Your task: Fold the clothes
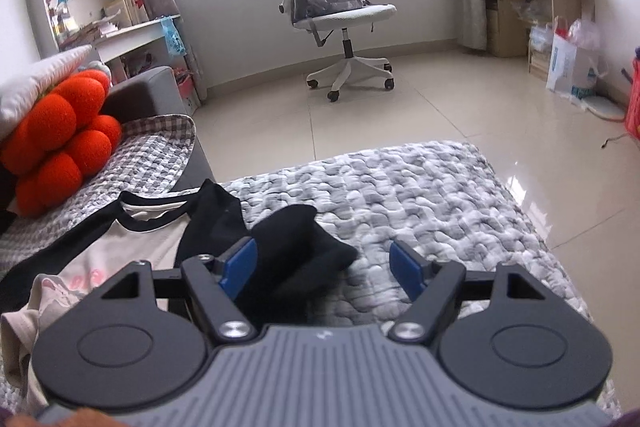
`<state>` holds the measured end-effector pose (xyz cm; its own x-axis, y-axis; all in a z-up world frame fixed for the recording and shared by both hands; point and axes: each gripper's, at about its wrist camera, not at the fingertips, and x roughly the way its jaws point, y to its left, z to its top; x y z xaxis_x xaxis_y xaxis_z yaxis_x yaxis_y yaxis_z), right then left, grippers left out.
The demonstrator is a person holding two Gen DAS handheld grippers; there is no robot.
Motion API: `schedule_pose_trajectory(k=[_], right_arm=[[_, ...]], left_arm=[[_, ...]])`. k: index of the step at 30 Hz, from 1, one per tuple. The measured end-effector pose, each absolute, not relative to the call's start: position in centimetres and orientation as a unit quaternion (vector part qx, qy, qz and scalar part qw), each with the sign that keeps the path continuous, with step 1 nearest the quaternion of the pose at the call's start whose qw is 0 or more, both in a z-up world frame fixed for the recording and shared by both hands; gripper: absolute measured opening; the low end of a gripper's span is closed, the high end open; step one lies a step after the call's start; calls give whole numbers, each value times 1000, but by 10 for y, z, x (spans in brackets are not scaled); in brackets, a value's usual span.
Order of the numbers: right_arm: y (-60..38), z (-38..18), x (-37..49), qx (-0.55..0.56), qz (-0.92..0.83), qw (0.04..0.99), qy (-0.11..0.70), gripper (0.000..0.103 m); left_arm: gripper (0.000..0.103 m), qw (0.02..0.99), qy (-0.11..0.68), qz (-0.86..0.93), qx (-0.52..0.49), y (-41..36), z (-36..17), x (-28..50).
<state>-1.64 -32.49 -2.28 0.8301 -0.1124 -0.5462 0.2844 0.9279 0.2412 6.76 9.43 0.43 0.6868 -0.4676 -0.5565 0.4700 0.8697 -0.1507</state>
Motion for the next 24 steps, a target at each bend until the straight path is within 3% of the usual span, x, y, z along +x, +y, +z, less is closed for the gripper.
schedule_pose_trajectory(k=[4, 8, 10, 14, 24], right_arm=[[-344, -34, -17, 201, -81, 939, 269, 69], [-364, -47, -14, 262, -41, 926, 268, 56], [-372, -53, -11, 294, -16, 917, 268, 46], [-384, -61, -7, 331, 23, 905, 267, 11], [-406, -30, -25, 310, 19, 926, 214, 7]], left_arm=[[90, 914, 308, -262, -12, 73, 17, 65], [90, 908, 319, -270, -37, 58, 27, 65], [90, 905, 326, -271, -44, 49, 31, 68], [90, 903, 332, -272, -36, 27, 38, 74], [90, 899, 339, -278, -4, -24, 35, 89]])
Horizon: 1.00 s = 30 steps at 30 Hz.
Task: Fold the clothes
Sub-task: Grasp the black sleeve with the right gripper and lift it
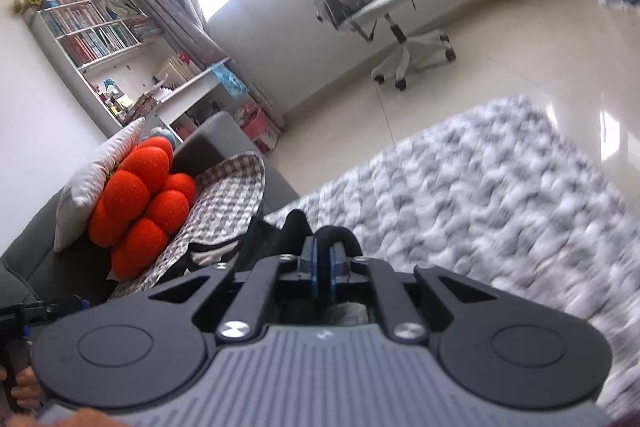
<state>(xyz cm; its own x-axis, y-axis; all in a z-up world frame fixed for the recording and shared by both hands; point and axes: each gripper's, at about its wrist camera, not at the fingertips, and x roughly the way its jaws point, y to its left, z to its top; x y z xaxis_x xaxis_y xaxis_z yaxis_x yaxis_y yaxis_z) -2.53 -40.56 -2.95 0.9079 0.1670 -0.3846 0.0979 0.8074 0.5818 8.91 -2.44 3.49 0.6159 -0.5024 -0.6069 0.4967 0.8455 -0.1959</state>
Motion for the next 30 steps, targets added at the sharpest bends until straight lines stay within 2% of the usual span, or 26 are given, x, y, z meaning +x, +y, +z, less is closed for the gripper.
schedule_pose_trajectory(k=[6, 12, 27, 30], right_arm=[[-423, -5, -38, 263, -33, 945, 191, 7], [-444, -5, -29, 203, -122, 948, 212, 7], [-477, -63, -20, 119, -278, 889, 343, 7], [-473, -69, -22, 136, -284, 888, 336, 8]], left_arm=[[90, 896, 341, -285, -4, -37, 24, 89], [90, 895, 345, -282, -11, -32, 13, 86], [90, 901, 341, -266, -36, 20, -4, 74], [90, 903, 339, -260, -44, 34, -11, 71]])
